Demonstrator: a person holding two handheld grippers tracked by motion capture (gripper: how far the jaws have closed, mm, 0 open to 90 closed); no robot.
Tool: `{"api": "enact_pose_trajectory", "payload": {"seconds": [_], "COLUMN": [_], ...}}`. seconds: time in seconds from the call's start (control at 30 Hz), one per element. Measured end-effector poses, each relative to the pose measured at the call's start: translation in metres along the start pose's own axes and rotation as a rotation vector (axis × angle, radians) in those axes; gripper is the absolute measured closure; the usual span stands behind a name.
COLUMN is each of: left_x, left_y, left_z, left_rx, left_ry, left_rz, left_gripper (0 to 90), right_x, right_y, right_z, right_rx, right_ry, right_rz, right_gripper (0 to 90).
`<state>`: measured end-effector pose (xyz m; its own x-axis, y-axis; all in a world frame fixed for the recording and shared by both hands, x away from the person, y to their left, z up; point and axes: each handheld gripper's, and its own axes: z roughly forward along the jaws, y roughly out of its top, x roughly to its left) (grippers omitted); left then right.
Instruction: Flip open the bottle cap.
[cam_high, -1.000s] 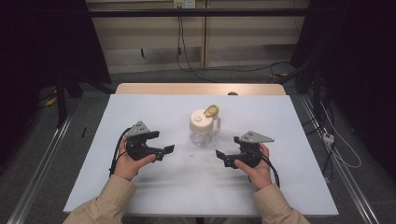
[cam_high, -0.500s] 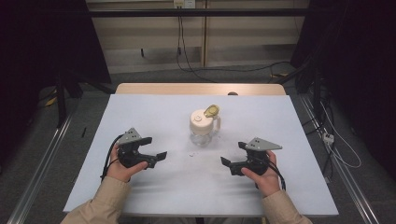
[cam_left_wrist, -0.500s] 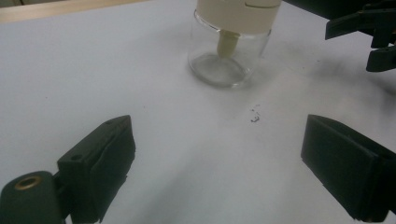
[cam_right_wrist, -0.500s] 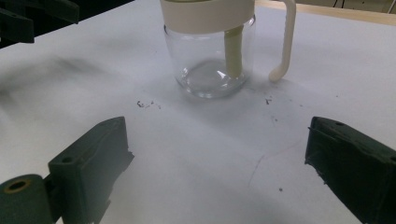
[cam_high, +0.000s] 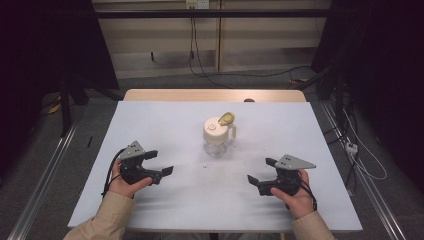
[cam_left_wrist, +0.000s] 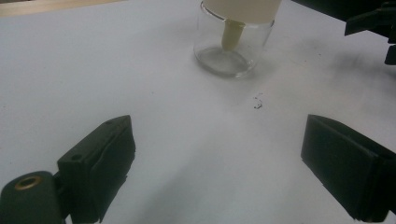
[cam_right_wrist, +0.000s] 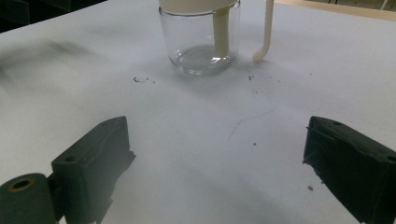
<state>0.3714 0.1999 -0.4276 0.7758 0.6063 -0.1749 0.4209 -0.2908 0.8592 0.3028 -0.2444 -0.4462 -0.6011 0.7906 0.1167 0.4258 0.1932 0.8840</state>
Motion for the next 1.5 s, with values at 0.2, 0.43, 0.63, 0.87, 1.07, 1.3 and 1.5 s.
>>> {"api": "enact_pose_trajectory", "payload": {"seconds": [0.2, 0.43, 0.63, 0.87, 1.07, 1.3, 1.5], "left_x": [0.001, 0.002, 0.004, 0.005, 0.007, 0.009, 0.01], "left_y": [-0.004, -0.008, -0.014, -0.018, -0.022, -0.026, -0.028], "left_z": [-0.005, -0.009, -0.013, -0.019, -0.023, -0.028, -0.031], "left_rx": [-0.003, -0.002, 0.007, -0.003, 0.002, 0.006, 0.001], "left_ry": [0.005, 0.014, 0.018, 0.024, 0.035, 0.045, 0.056], "left_rz": [-0.001, 0.011, 0.014, 0.012, 0.008, 0.004, 0.001], "left_gripper": [9.4, 9.4, 9.4, 9.4, 9.4, 9.4, 9.4], "right_x": [-0.005, -0.01, -0.012, -0.013, -0.015, -0.016, -0.017], "right_y": [-0.005, -0.008, -0.011, -0.013, -0.015, -0.018, -0.019], "right_z": [-0.008, -0.017, -0.021, -0.025, -0.028, -0.03, -0.029], "right_rx": [-0.004, -0.012, -0.012, -0.01, -0.013, -0.01, -0.002], "right_ry": [-0.016, -0.033, -0.033, -0.042, -0.05, -0.058, -0.057], "right_rz": [-0.004, -0.002, -0.004, -0.003, -0.002, -0.003, -0.008], "right_gripper": [7.3, 7.3, 7.3, 7.5, 7.6, 7.7, 8.0]}}
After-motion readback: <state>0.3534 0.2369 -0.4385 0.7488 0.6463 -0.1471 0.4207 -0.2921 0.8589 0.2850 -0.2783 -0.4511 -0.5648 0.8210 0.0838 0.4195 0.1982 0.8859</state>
